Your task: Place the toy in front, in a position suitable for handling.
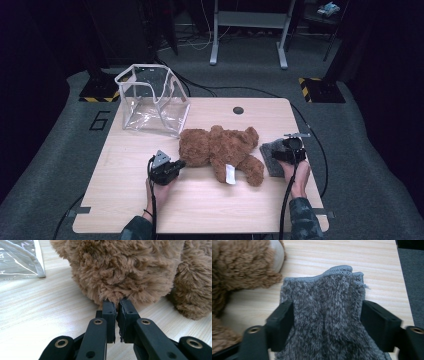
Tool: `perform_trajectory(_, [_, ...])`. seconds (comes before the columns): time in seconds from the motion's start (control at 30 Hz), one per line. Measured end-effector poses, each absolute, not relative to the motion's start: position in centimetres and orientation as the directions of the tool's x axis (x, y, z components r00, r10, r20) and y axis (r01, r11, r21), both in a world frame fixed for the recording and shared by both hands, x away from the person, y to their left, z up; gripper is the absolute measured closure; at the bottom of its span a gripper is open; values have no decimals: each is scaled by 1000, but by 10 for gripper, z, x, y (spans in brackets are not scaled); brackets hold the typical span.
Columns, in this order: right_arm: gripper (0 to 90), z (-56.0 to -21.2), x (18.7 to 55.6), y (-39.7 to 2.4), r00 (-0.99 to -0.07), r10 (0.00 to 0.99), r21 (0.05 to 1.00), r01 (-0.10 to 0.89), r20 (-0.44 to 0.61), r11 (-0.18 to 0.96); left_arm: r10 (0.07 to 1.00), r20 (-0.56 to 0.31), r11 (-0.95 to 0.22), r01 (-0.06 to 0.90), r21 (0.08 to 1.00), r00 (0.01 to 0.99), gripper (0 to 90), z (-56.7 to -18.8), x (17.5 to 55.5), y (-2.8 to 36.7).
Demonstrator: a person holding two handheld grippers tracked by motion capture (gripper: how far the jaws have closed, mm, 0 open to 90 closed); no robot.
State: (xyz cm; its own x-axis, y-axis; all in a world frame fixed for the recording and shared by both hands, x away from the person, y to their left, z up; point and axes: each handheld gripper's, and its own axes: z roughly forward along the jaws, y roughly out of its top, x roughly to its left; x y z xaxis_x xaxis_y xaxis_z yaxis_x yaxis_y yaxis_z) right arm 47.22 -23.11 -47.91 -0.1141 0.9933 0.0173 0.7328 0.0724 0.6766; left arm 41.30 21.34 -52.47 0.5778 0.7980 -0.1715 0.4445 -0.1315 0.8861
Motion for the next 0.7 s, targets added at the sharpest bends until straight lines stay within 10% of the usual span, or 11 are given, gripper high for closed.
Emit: perform_trajectory(0.7, [101,-465,437,-240,-198,979,673,730,44,117,803,-158,-139,438,888,575,797,-525,412,212])
